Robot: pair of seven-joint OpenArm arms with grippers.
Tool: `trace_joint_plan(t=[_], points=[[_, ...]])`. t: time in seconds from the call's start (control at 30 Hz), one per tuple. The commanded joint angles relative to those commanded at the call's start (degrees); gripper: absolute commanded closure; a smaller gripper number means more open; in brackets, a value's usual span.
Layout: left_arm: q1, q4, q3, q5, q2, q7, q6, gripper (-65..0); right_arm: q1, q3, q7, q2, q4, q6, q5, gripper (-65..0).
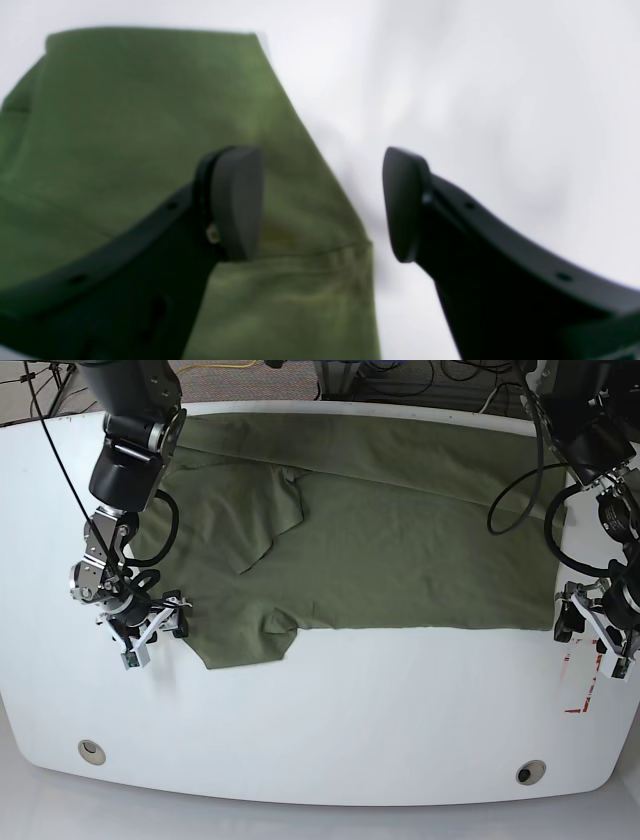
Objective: Layout the t-shirt on the table in an organized manner, then fold the t-shirt properly
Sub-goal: 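Move both grippers to the hem corners and grasp them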
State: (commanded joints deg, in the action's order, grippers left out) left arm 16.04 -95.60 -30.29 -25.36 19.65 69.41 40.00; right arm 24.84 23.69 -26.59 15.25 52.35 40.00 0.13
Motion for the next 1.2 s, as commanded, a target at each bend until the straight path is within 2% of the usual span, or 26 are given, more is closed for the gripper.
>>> trace_joint_plan(t=[0.1, 0.37, 0.47, 0.53, 0.63, 0.73, 0.8, 0.87, 0.93, 1.03, 1.1, 1.2], points=[[-0.1, 0.0, 0.0, 0.0, 0.0, 0.0, 0.0, -44.0, 0.2, 0.0, 1.8, 0.5, -3.3, 0.00, 0.0, -35.7], [-0.3, 0.8, -0.2, 0.1, 0.2, 0.0, 0.0, -44.0, -3.4, 0.0, 2.1, 0.5, -2.5, 0.00, 0.4, -35.7], [0.1, 3.6, -0.3, 0.1, 0.3, -0.2, 0.0, -44.0, -5.8, -0.1, 2.1, -1.6, 0.2, 0.00, 0.1, -35.5], [0.2, 5.6, -0.3, 0.1, 0.4, -1.5, 0.0, -44.0, -7.1, -0.1, 2.0, -2.5, 2.0, 0.00, 0.1, -35.5], [0.2, 9.3, 0.0, 0.4, 0.4, -6.3, 0.0, -44.0, -9.1, -2.2, 2.0, -3.1, 4.5, 0.00, 0.1, -35.5], [0.3, 13.5, 0.2, 4.2, 0.4, -9.1, 0.0, -44.2, -9.8, -3.9, 2.0, -3.1, 4.6, 0.00, 0.5, -35.0], [1.3, 15.9, 0.2, 6.5, 0.2, -10.4, 0.0, -44.2, -10.0, -3.5, 2.0, -3.1, 4.6, 0.00, 0.5, -32.0], [2.5, 18.3, 0.2, 8.6, 0.1, -12.3, 0.0, -44.2, -10.3, -3.5, 2.0, -3.1, 4.5, 0.00, 0.5, -26.2], [3.3, 21.9, 0.2, 10.6, 0.1, -15.3, 0.0, -44.2, -10.4, -3.7, 2.0, -3.1, 4.7, 0.00, 0.5, -15.7], [4.2, 27.2, 0.2, 12.4, 0.1, -19.2, 0.0, -44.2, -10.4, -3.9, 2.0, -3.1, 4.7, 0.00, 0.3, -3.3], [5.6, 30.6, 0.2, 13.4, 0.1, -21.8, 0.0, -44.2, -10.4, -4.0, 2.0, -3.1, 4.7, 0.00, 0.2, -1.1], [7.4, 35.9, 0.1, 14.5, 0.1, -24.5, 0.0, -44.2, -10.4, -4.0, 2.0, -3.1, 4.7, 0.00, 0.2, -2.1]])
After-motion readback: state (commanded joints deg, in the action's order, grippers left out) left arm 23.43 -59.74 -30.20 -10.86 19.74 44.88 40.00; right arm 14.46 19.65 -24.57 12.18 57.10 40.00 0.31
